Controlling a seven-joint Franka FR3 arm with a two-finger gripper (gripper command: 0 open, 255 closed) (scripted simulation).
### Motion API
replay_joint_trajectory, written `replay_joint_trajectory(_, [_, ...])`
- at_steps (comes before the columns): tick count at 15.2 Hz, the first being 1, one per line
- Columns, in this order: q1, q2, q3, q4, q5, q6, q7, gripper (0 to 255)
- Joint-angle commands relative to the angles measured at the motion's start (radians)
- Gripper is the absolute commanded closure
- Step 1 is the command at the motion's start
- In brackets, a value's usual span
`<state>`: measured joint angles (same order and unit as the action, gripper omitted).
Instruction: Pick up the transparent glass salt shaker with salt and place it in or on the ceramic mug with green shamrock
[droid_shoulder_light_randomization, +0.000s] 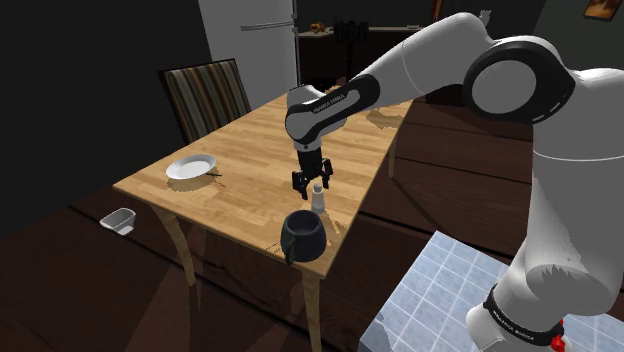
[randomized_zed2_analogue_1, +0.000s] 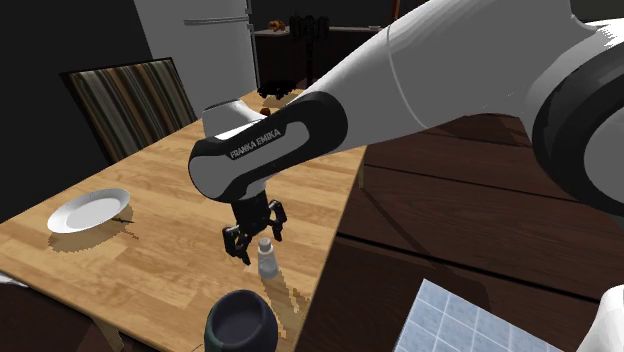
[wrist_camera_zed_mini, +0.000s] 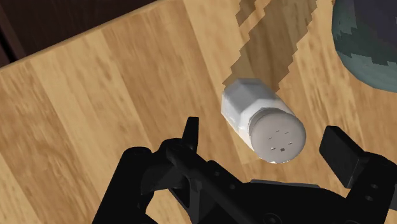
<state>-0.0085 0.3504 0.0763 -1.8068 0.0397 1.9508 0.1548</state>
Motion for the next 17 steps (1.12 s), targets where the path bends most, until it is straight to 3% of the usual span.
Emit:
replay_joint_trajectory(1, [0.0, 0.0, 0.0, 0.0, 0.0, 0.0, 0.0, 0])
replay_joint_trajectory(2, [0.0, 0.0, 0.0, 0.0, 0.0, 0.0, 0.0, 0])
replay_joint_trajectory(3, [0.0, 0.0, 0.0, 0.0, 0.0, 0.0, 0.0, 255])
replay_joint_trajectory(12, [0.0, 0.0, 0.0, 0.0, 0.0, 0.0, 0.0, 255])
replay_joint_trajectory(17, [-0.001, -0.028, 0.001, 0.029, 0.001, -0.057, 0.002, 255])
